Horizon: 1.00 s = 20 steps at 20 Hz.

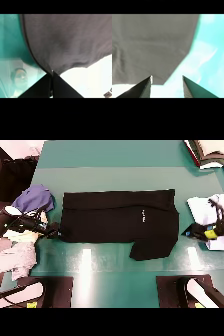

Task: Fold the shirts.

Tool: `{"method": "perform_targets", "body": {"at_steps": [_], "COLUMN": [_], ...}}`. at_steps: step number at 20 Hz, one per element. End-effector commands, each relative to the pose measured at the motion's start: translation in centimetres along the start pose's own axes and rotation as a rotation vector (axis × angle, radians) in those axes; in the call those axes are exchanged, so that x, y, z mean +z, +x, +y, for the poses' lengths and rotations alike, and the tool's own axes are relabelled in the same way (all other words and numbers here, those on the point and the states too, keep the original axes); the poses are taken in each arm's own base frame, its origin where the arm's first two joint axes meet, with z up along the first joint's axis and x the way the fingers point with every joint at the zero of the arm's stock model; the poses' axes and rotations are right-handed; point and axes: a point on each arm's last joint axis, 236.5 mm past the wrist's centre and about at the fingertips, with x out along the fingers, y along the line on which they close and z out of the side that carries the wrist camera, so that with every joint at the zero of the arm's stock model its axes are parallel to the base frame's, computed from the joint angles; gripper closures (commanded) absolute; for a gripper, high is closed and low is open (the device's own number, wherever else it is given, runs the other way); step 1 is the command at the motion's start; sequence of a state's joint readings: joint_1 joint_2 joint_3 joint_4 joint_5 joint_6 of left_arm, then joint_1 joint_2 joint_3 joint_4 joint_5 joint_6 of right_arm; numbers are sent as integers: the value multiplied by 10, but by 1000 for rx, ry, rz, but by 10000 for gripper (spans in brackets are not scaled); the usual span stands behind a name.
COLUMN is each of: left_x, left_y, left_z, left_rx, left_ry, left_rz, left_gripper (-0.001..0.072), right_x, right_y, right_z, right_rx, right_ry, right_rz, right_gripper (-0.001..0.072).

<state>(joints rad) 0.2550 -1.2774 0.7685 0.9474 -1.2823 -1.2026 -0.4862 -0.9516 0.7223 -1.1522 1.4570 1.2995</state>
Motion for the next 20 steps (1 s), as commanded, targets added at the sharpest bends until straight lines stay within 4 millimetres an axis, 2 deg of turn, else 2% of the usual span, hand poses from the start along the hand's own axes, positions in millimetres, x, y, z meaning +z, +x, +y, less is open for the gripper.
{"method": "perform_targets", "body": {"at_steps": [1,4,10,15,18,20], "left_x": [14,16,14,11,4,-9], "left_y": [-15,-24,-24,-24,-26,-33], "left_z": [-7,-13,-14,-14,-14,-14], "left_rx": [19,23,21,21,30,57], "left_ry": [39,61,62,65,76,106], "left_rz": [-102,-135,-129,-114,-94,-69], "left_gripper": [686,685,685,686,687,687], "right_x": [-29,-32,-29,-22,-22,-25], "right_y": [41,64,81,83,67,36], "right_z": [-20,-18,-4,-4,-2,-6], "right_rx": [35,64,44,21,-3,-85], "right_ry": [134,171,93,63,15,-63], "right_rz": [50,24,11,-18,-36,-37], "right_gripper": [266,269,294,695,697,697]}}
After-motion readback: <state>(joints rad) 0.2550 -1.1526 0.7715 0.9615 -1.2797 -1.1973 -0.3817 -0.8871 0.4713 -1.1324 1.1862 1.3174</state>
